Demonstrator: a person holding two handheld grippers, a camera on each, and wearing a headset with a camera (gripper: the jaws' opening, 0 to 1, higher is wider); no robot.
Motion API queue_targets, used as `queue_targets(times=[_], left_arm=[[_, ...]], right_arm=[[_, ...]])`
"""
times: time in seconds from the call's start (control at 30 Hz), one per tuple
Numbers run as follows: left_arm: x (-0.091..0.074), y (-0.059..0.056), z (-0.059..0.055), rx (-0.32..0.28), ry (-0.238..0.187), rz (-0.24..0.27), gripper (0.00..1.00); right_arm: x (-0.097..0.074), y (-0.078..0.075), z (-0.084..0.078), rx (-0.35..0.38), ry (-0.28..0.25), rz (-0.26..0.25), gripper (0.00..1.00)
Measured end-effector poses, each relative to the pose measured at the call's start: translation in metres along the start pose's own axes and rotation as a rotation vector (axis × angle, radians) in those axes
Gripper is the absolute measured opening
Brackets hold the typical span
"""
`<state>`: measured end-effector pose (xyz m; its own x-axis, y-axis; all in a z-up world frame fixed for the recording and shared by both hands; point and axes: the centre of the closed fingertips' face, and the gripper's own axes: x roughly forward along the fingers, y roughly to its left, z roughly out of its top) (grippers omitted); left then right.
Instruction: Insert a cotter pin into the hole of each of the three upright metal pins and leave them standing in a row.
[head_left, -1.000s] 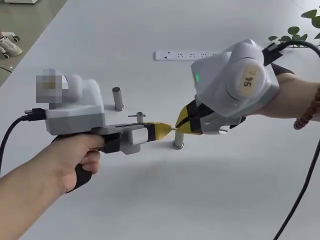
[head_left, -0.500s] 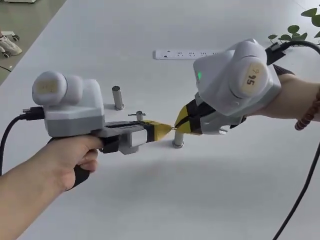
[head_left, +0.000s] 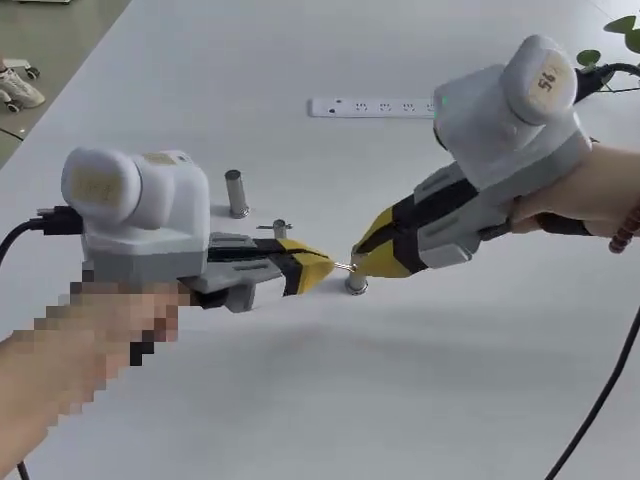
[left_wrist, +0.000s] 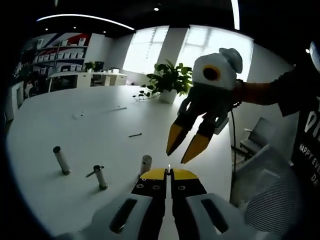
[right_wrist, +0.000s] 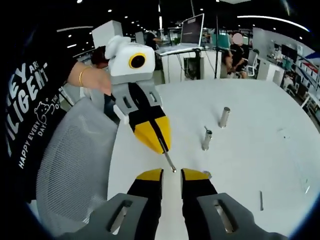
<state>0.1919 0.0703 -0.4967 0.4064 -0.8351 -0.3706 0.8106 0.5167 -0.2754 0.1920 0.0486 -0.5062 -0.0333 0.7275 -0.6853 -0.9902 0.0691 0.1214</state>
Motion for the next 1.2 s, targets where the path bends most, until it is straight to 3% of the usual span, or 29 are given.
queue_targets(times=[0.17, 0.43, 0.77, 1.2], left_arm=[[-0.001, -0.009, -0.004, 0.1, 0.022, -0.042, 0.0], [0.0, -0.025, -0.009, 0.172, 0.035, -0.116, 0.0], [-0.001, -0.038, -0.008, 0.178, -0.003, -0.181, 0.0], [-0.001, -0.045, -0.008, 0.157, -0.029, -0.201, 0.0]], right_arm=[[-0.004, 0.008, -0.006, 0.07, -0.038, 0.064, 0.09], [-0.005, 0.027, -0.011, 0.071, -0.066, 0.157, 0.09], [-0.001, 0.044, -0.017, 0.029, -0.076, 0.23, 0.08], [0.004, 0.055, -0.013, 0.048, -0.125, 0.286, 0.05]])
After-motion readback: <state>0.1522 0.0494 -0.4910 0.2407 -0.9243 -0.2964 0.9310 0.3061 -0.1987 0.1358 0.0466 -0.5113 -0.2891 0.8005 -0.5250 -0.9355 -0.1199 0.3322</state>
